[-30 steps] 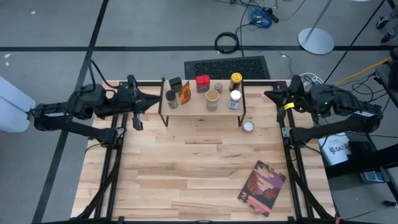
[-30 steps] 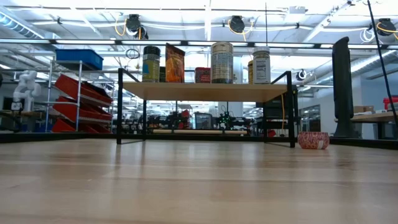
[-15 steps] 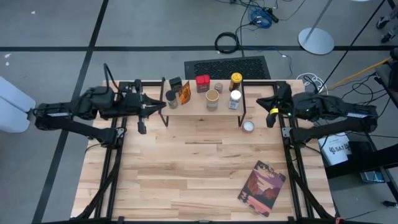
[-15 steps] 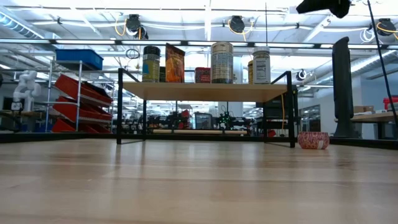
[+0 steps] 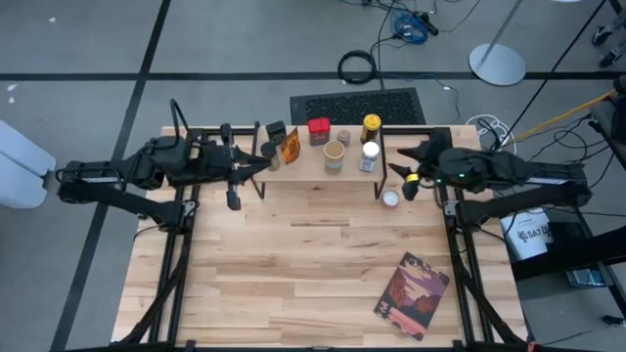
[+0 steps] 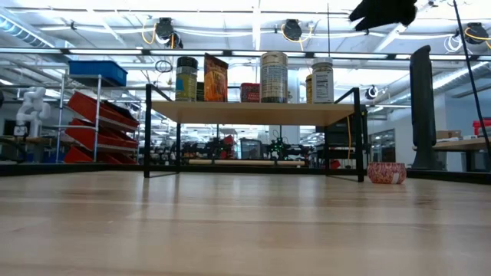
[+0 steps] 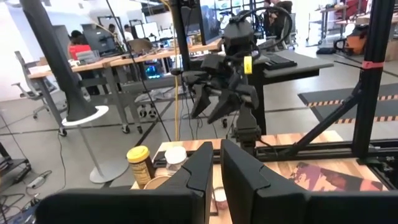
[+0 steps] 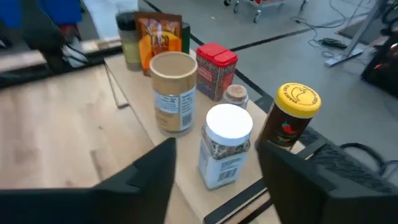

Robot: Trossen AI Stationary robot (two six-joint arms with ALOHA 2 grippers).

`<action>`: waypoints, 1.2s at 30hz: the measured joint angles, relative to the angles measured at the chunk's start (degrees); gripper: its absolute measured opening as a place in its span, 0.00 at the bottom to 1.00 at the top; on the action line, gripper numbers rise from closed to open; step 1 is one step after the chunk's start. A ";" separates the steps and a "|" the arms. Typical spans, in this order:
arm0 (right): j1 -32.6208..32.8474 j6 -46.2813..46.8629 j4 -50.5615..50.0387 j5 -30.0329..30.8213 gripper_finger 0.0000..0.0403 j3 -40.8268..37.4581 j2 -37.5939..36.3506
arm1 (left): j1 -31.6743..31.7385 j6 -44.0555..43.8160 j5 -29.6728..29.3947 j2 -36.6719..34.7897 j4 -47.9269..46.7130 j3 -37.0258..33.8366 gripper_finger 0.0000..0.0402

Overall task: Shelf spices
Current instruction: Put the white spice bottle on the table

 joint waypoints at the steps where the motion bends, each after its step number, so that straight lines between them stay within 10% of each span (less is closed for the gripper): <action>1: -0.34 -1.72 0.38 0.06 0.61 -0.02 0.75 | -0.02 0.58 0.00 0.00 0.05 0.00 0.10; 11: -9.83 -8.91 -0.66 -10.42 0.92 3.94 4.27 | 0.02 0.97 0.00 -0.07 0.34 0.00 0.10; 19: -17.15 -11.61 -14.97 -20.17 0.93 19.13 12.37 | 0.02 1.04 0.00 -0.07 0.57 0.00 0.10; 36: -16.48 -13.61 -13.94 -22.43 0.93 16.40 19.00 | 0.00 1.06 -0.02 -0.44 0.69 0.00 0.10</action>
